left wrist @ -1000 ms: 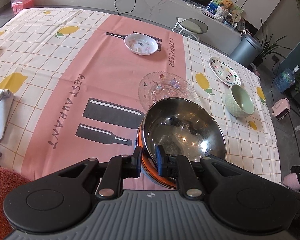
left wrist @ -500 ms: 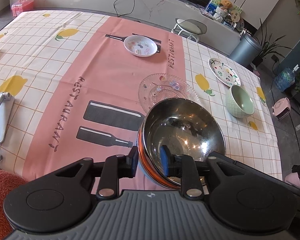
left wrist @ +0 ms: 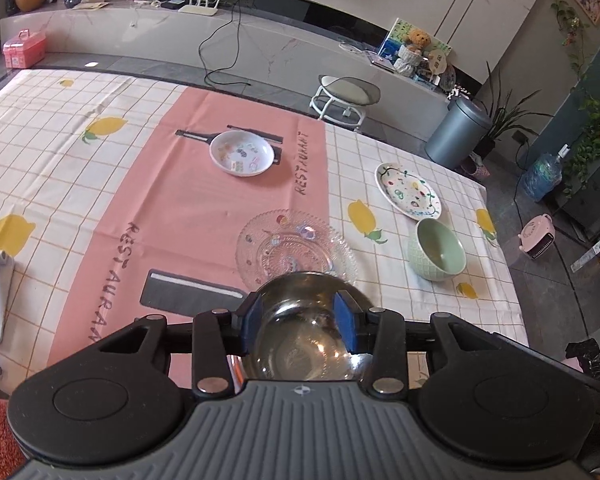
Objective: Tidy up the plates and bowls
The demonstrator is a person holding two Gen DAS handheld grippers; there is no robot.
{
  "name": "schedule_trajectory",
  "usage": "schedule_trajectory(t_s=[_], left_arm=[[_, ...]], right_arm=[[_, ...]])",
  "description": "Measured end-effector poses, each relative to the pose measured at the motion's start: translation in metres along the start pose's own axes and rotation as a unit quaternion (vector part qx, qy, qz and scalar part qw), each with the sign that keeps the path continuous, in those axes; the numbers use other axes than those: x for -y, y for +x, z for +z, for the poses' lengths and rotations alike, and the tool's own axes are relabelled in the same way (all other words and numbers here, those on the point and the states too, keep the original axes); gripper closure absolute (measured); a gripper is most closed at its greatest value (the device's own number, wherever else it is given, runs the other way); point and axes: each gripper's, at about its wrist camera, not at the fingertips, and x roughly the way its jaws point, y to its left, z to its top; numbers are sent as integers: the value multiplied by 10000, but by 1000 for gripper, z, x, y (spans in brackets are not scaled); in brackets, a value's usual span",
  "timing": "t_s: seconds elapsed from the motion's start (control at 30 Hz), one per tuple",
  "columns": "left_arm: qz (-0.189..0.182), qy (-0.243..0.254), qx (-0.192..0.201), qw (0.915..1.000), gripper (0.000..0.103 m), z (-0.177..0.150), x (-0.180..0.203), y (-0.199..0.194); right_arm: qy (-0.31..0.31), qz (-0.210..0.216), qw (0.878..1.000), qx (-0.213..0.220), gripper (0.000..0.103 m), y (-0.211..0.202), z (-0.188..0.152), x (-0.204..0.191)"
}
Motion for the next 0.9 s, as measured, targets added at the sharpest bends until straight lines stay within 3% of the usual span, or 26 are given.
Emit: schedule_trajectory(t_s=[0.27,0.4,0.53,0.7,0.9], left_arm=[[-453,512,-21,9977,55,26,40,8],[-487,969,-24,9941,55,38,61,13],[-665,1078,-193,9918,55,50,75,23],[-662,1390,-259,9877,55,58,100,42],[-620,1544,-570,9844,55,57,129,80]], right_arm=[[379,-124,9990,204,46,-3,24,33],[422,-166,9987,247,45,-2,34,46],[567,-236,9976,304,45,2,43,63],[1076,-342,9930,333,45,14,53,94],[1996,-424,9783,357,45,37,63,125]])
